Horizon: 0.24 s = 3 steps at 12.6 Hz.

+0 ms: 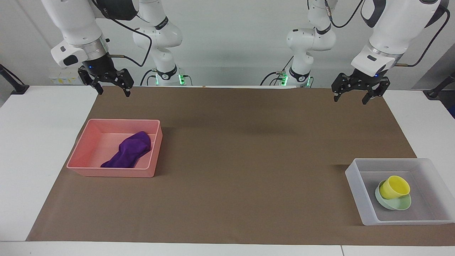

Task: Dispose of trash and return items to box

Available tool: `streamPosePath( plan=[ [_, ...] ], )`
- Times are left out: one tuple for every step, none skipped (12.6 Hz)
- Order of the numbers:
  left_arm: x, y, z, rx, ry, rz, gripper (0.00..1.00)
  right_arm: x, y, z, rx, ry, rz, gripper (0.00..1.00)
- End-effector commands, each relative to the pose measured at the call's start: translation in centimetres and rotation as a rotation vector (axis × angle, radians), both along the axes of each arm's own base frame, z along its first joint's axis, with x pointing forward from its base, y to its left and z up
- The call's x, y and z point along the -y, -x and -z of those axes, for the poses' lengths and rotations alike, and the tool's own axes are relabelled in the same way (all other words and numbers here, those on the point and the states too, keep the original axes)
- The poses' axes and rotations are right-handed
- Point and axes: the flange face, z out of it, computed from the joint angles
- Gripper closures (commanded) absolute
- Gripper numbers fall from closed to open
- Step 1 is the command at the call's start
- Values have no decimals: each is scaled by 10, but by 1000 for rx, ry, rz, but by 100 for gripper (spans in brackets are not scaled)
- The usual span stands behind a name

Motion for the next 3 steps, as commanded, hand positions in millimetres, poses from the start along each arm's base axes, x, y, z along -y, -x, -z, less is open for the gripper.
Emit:
streamPosePath(
  plan=[
    [1,6,-4,-14,7,10,0,4,9,2,-8,-1,-13,0],
    [3,6,-5,-13,7,12,0,4,9,2,-8,-1,-13,0],
    [8,7,-4,-13,7,18,0,4,9,2,-8,-1,-13,0]
  ],
)
